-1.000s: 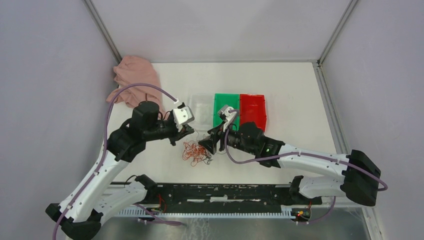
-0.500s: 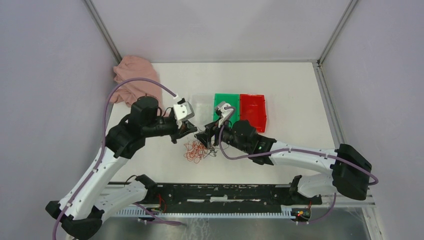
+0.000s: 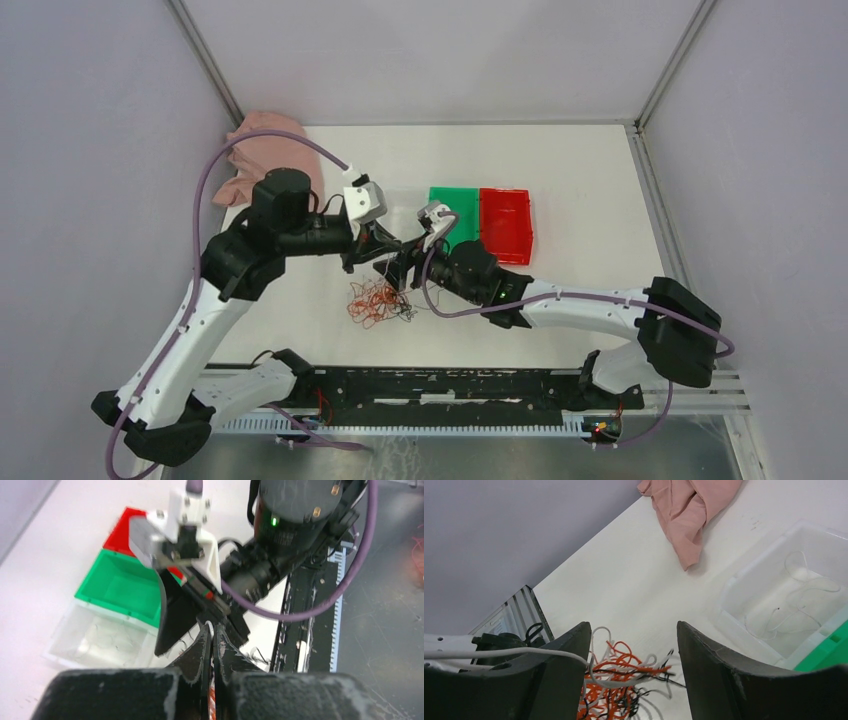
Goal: Untangle the cables
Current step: Untie the cable.
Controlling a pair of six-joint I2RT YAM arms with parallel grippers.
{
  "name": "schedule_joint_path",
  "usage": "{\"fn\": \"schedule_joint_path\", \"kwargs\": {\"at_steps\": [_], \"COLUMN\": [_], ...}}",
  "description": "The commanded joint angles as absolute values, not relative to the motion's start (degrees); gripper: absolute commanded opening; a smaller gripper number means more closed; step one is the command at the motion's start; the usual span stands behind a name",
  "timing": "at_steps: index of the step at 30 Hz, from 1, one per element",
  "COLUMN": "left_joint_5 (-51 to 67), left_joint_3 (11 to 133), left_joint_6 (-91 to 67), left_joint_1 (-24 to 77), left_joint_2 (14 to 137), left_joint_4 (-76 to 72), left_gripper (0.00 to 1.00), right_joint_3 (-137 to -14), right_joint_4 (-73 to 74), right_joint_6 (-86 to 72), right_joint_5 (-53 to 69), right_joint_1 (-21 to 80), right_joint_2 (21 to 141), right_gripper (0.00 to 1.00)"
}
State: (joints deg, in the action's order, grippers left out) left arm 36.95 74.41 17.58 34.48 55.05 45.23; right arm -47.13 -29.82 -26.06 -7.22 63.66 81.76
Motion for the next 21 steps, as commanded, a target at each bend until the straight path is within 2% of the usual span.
{"fn": "schedule_joint_path", "kwargs": {"at_steps": [1, 14, 21], "left_joint_5": [40.75, 35.54, 29.89], "left_joint_3": [84.00, 103.32, 107.75], "left_joint_6": [15.15, 18.20, 20.94], "left_joint_1": [34.72, 34.73, 34.72], "left_joint_2": [56.71, 60.72, 61.10], "left_joint_4": [40.25, 40.17, 36.61], "left_gripper": [0.03, 0.03, 0.03], "right_joint_3": [-46.18, -34.07, -30.09], "right_joint_4": [-32.12, -38.21, -39.38], "right_joint_6": [-26.11, -29.59, -30.65], "right_joint_5": [-9.86, -16.12, -18.92], "right_joint_1": [64.51, 64.51, 64.51], "right_joint_2": [84.26, 87.78, 87.25], "right_gripper": [0.70, 0.68, 0.68]}}
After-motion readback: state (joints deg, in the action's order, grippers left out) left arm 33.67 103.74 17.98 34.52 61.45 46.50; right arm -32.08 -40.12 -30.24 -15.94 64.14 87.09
